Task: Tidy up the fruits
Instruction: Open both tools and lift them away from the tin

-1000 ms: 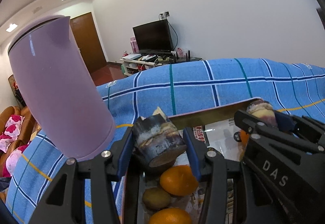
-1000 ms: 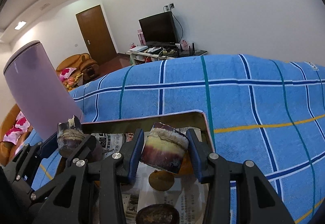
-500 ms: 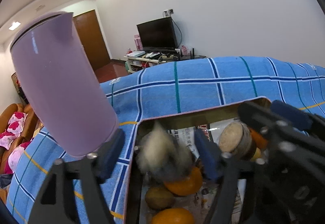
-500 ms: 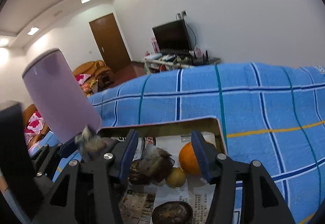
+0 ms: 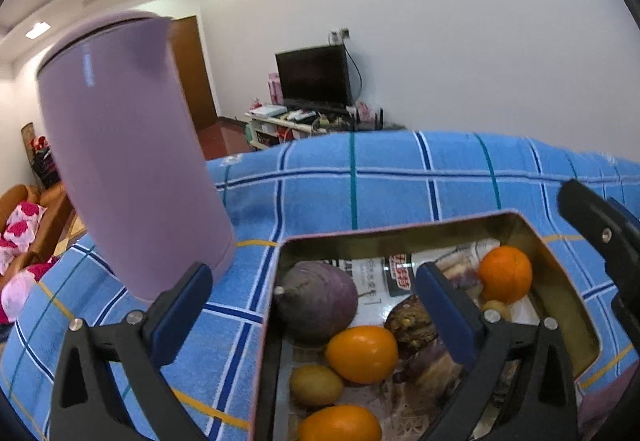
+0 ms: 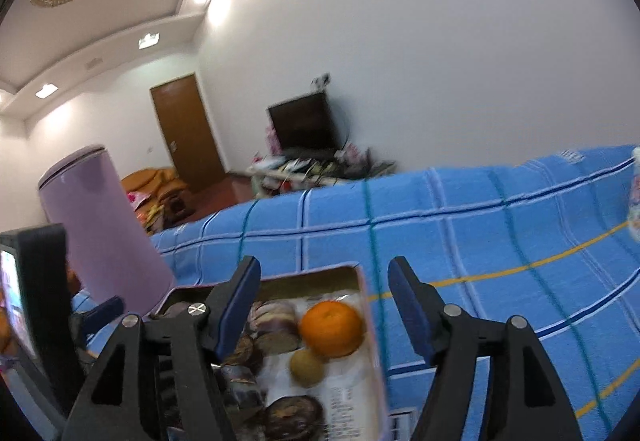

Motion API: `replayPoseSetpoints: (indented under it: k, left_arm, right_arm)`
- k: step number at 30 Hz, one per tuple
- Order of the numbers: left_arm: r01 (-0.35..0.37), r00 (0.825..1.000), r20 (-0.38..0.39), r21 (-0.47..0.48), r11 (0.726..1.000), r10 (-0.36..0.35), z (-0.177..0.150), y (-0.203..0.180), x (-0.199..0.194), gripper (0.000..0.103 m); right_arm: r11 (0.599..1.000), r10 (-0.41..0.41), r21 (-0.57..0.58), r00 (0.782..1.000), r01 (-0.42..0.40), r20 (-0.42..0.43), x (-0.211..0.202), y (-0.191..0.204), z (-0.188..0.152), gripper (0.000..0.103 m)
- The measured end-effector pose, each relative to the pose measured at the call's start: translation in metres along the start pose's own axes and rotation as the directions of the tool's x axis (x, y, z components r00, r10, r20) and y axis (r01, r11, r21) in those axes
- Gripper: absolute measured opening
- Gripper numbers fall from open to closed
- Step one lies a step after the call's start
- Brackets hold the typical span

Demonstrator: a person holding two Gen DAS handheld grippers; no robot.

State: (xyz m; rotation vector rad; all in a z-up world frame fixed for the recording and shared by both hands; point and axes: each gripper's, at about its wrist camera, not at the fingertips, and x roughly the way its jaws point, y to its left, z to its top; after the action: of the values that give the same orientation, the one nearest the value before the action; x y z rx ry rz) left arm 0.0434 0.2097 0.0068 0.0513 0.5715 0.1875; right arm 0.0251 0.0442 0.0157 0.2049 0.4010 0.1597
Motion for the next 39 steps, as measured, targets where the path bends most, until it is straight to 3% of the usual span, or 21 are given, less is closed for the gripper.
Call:
replayPoseSetpoints:
  k: [3,7,39]
  left_arm:
    - [-0.009,0.999,0.037,-0.017,1.0,0.01,-0.001,0.003,-0.007,0.103]
    - [-0.017,0.997,0.077,-0.012,1.0,0.018,-0.002,0.004,-0.014,0.103]
    - [-0.059,0.974,0.211,-0.085,0.995,0.075,-0.03,0.023,-0.072,0.103]
  right_arm:
    - [0.998,-0.052,-0.017,0.995,0.054,0.084,-0.012,-0.001,0.0,0.079]
    - [0.998,-0.044,-0.03,0.992,0.048,0.117,-0.021,-0.001,0.001,0.079]
    - [0.989,-0.041,-0.132,0.98,0.068,0.196,-0.076,0.012,-0.016,0.079]
